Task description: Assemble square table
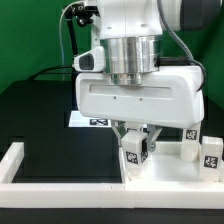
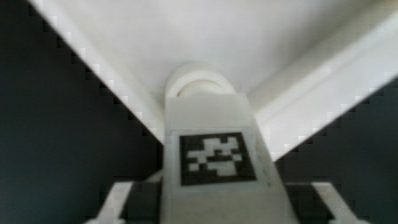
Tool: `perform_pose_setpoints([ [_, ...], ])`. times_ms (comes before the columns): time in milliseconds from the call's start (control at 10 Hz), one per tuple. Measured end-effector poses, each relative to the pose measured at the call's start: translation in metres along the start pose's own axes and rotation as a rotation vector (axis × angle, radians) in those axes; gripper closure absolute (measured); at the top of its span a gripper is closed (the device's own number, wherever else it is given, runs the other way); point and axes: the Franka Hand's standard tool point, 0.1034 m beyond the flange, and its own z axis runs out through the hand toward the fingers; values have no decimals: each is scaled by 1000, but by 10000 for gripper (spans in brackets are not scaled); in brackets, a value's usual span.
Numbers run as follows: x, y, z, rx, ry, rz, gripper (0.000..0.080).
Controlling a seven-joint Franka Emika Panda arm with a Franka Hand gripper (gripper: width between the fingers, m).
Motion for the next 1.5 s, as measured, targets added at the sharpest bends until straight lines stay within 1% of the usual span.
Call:
perform_pose_setpoints([
  [100, 0, 0, 0, -3, 7, 125, 509],
  [200, -1, 0, 0, -1, 28, 252, 505],
  [400, -4, 3, 0, 25, 75, 451, 505],
  [500, -6, 4, -1, 23, 77, 532, 505],
  [700, -5, 5, 0, 28, 71, 652, 505],
  [800, -8, 4, 0, 37, 66, 751, 505],
  [1000, -19, -7, 4, 66, 54, 970, 505],
  [1100, -23, -15, 7, 66, 40, 1072, 505],
  [1200, -22, -15, 7, 64, 39, 1105, 505],
  [1300, -22, -15, 7, 63, 40, 1083, 488],
  [1400, -22, -15, 8, 61, 41, 1047, 340],
  [1500, -22, -12, 7, 42, 41, 950, 340],
])
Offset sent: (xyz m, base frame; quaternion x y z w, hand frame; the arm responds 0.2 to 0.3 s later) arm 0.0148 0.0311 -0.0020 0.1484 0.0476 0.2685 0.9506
